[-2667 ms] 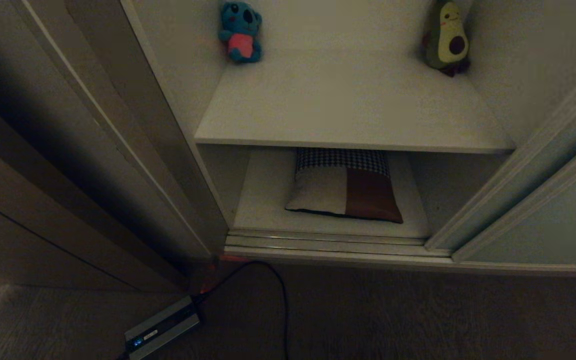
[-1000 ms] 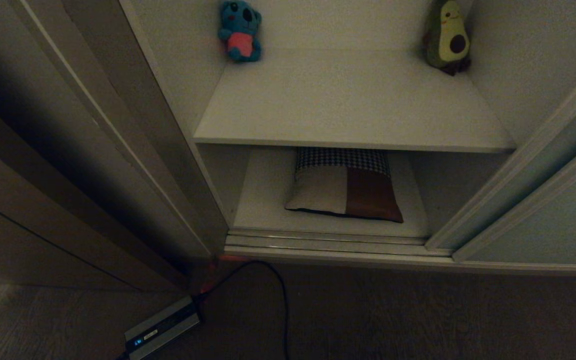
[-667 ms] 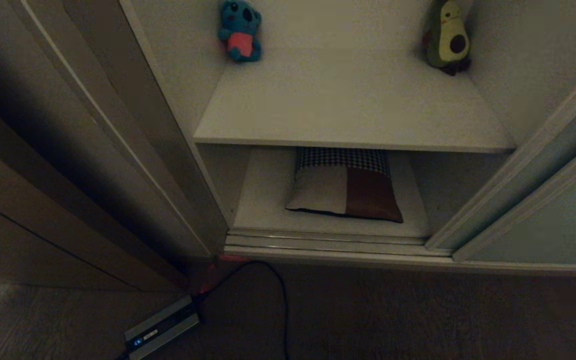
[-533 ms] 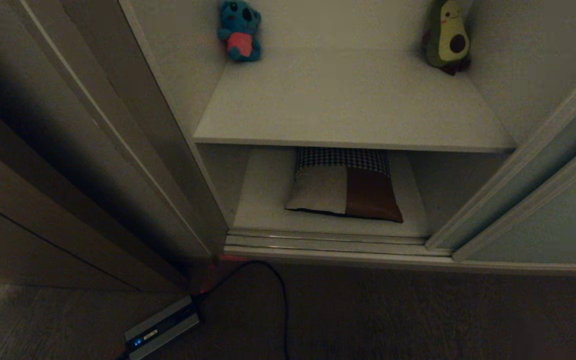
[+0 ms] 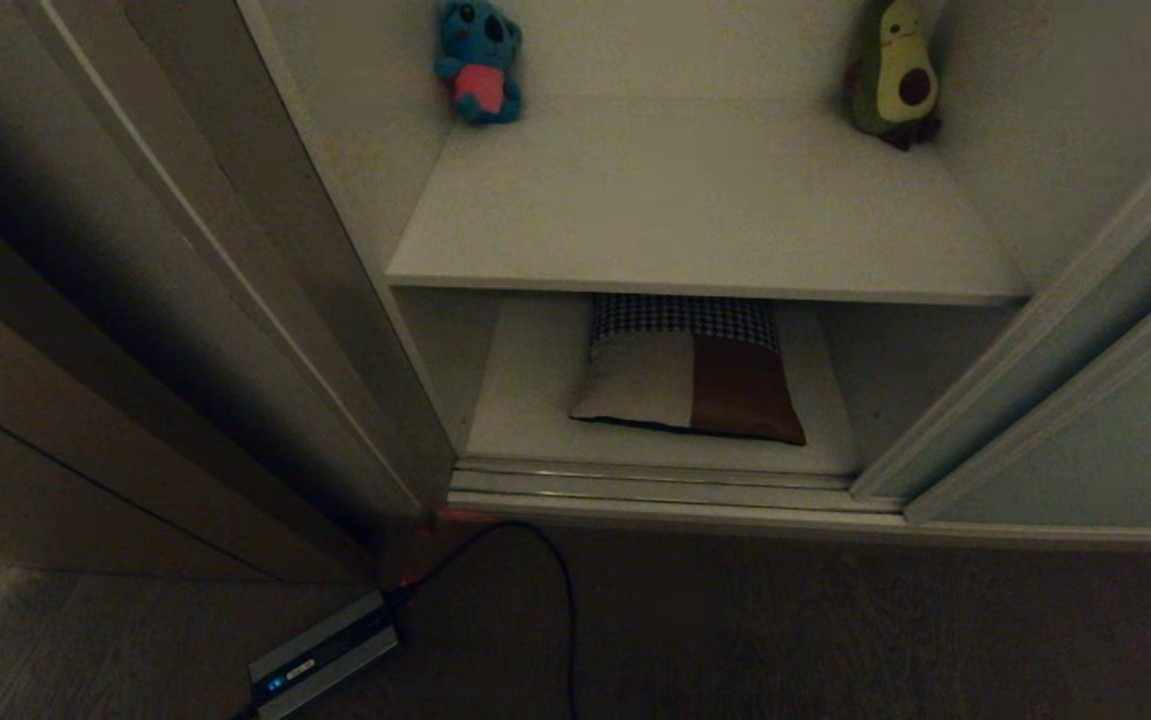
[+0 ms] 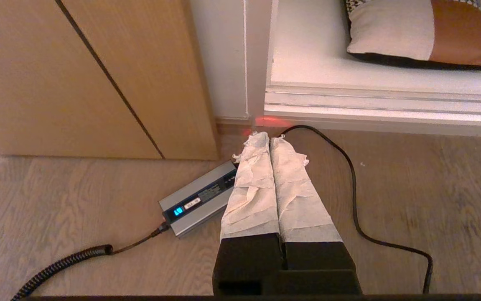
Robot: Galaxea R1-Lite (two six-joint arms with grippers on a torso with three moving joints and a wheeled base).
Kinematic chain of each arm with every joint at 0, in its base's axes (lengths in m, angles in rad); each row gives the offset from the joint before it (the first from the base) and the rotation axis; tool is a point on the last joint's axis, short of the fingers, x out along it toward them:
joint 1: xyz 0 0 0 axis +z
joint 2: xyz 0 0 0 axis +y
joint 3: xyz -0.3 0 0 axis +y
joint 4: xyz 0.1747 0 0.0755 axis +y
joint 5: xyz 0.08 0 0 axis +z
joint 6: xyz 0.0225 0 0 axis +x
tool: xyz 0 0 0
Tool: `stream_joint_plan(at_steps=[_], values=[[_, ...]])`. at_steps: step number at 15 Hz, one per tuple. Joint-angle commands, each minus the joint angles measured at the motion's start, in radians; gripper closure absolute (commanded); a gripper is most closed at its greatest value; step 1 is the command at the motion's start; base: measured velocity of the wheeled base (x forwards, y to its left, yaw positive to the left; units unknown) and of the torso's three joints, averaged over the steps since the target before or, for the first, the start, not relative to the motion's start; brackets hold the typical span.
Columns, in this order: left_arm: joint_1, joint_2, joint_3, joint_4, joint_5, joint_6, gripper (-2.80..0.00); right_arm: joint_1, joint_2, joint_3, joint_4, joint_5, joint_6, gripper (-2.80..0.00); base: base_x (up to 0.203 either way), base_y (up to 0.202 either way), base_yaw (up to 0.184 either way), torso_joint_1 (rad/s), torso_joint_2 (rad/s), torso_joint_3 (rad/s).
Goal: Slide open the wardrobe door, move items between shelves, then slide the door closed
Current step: Close the door
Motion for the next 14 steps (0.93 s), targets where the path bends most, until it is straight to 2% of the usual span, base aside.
stream_joint_plan(at_steps=[1, 4, 8, 11, 14], values=[[0.0, 0.0, 0.0, 0.0, 0.001, 0.0, 0.0, 0.0, -0.001, 0.001, 0.0, 0.005, -0.001, 0.0, 0.0, 0.0, 0.0, 0.0, 0.0, 0.0], [0.0, 0.0, 0.001, 0.0, 0.0, 0.0, 0.0, 0.012, 0.006, -0.002, -0.004, 0.004, -0.001, 0.0, 0.0, 0.0, 0.0, 0.0, 0.0, 0.0], [0.0, 0.0, 0.0, 0.0, 0.0, 0.0, 0.0, 0.071, 0.027, -0.007, -0.005, -0.003, 0.004, 0.0, 0.0, 0.0, 0.0, 0.0, 0.0, 0.0], [0.0, 0.0, 0.0, 0.0, 0.001, 0.0, 0.0, 0.108, 0.044, -0.007, -0.003, -0.076, 0.005, 0.0, 0.0, 0.0, 0.0, 0.0, 0.0, 0.0], [0.0, 0.0, 0.0, 0.0, 0.0, 0.0, 0.0, 0.116, 0.057, -0.009, -0.002, -0.089, 0.009, 0.0, 0.0, 0.0, 0.0, 0.0, 0.0, 0.0]])
